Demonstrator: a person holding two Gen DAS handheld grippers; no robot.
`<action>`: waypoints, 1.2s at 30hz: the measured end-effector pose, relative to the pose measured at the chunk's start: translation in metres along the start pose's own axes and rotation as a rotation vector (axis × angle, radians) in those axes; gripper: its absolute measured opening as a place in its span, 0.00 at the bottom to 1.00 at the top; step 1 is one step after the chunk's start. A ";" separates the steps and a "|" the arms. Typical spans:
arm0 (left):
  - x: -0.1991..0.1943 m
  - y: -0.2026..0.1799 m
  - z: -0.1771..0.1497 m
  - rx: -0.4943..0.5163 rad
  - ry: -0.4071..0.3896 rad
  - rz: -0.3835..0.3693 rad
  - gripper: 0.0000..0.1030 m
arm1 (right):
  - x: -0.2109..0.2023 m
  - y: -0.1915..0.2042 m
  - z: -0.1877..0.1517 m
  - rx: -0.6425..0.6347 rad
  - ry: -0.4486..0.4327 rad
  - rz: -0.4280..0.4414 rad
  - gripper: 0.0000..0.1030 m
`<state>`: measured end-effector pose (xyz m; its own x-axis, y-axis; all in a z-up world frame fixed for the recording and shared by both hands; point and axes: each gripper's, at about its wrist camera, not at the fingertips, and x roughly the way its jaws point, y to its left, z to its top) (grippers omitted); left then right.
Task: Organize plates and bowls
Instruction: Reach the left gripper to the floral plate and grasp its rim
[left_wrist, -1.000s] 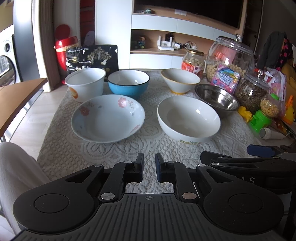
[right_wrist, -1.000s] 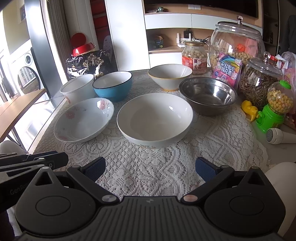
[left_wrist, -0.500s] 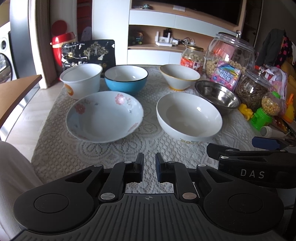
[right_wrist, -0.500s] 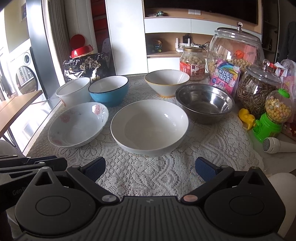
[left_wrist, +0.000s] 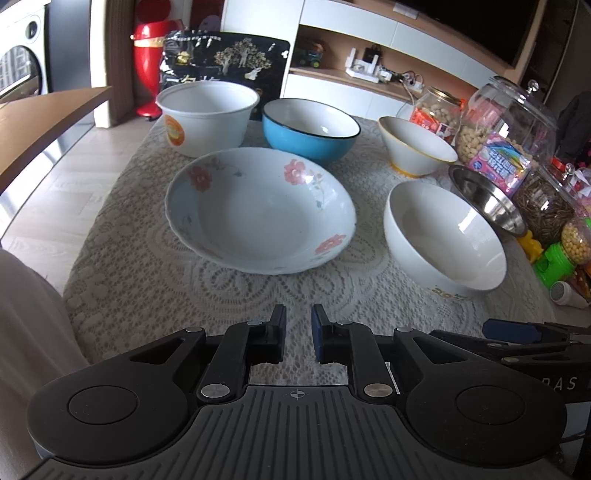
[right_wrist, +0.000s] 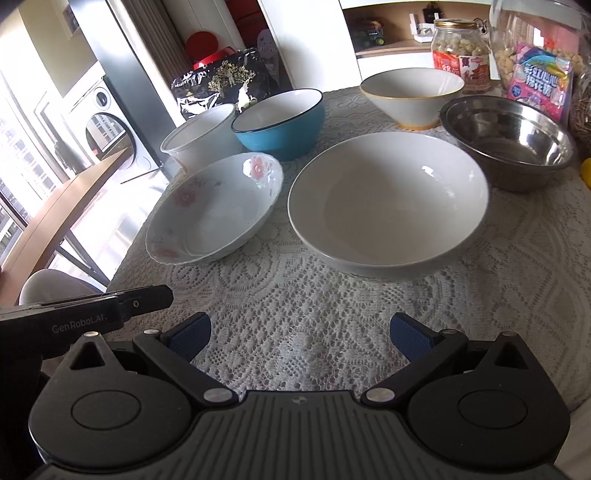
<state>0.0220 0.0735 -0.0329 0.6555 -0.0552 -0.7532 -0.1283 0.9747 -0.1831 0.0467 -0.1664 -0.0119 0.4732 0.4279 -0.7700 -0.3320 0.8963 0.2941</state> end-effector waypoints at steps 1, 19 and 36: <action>0.004 0.004 -0.001 -0.005 0.011 0.000 0.17 | 0.005 0.001 0.002 0.000 0.007 0.004 1.00; 0.020 0.089 0.074 -0.164 -0.083 -0.221 0.17 | 0.065 0.023 0.009 -0.089 0.176 -0.096 1.00; 0.036 0.150 0.086 -0.325 -0.042 -0.099 0.17 | 0.052 0.083 0.128 -0.366 0.021 -0.068 0.75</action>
<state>0.0904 0.2360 -0.0326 0.7055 -0.1305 -0.6966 -0.2887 0.8448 -0.4506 0.1482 -0.0551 0.0455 0.4884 0.3626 -0.7937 -0.5719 0.8200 0.0227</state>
